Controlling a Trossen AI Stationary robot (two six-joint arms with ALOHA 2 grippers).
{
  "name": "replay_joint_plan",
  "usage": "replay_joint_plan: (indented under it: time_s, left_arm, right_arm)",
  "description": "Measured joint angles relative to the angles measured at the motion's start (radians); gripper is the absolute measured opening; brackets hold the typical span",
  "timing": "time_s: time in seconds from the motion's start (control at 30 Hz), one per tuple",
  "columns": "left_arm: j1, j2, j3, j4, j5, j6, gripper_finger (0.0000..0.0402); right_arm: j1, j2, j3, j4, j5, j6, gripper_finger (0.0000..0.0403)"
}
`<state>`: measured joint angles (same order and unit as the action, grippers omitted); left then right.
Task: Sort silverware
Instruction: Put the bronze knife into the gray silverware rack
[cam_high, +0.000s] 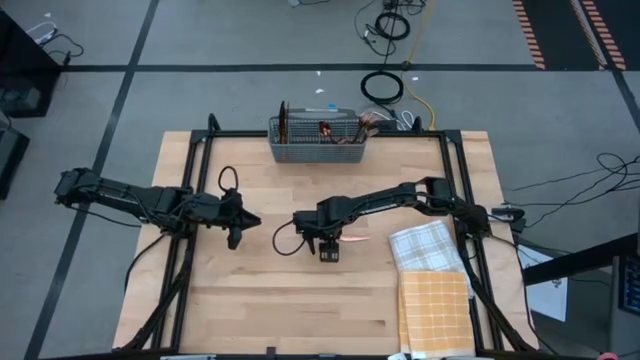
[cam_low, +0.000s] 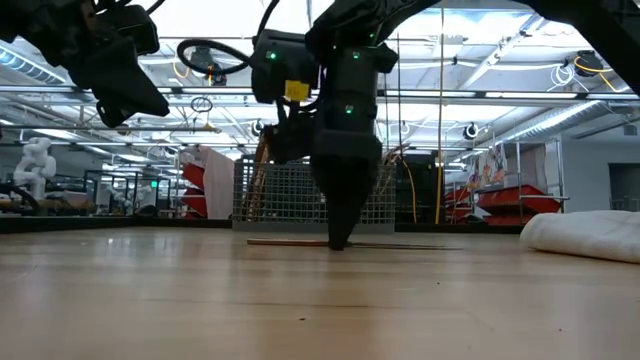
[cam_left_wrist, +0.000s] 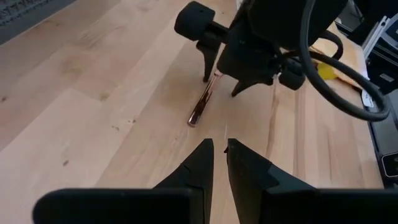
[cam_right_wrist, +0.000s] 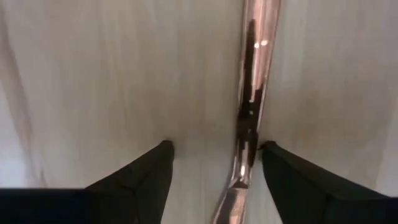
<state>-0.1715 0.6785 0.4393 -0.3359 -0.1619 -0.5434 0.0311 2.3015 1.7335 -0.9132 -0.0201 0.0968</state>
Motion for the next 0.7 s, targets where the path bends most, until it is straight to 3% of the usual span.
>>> replay_joint_plan:
  time_s: [0.13,0.33,0.7]
  left_arm:
    - [0.000,0.000,0.000,-0.008,-0.003,0.000,0.0052]
    - [0.000,0.000,0.000,-0.020,-0.003,0.007,0.0052]
    - [-0.001,0.000,0.000,-0.021,-0.002,0.002,0.0052]
  right_arm:
    - [-0.004,0.034,0.006,0.003,0.018,0.072,0.0177]
    - [-0.005,0.046,0.007,0.002,0.022,0.133,0.0021]
    - [0.024,0.033,0.072,-0.071,0.069,0.157,0.0002]
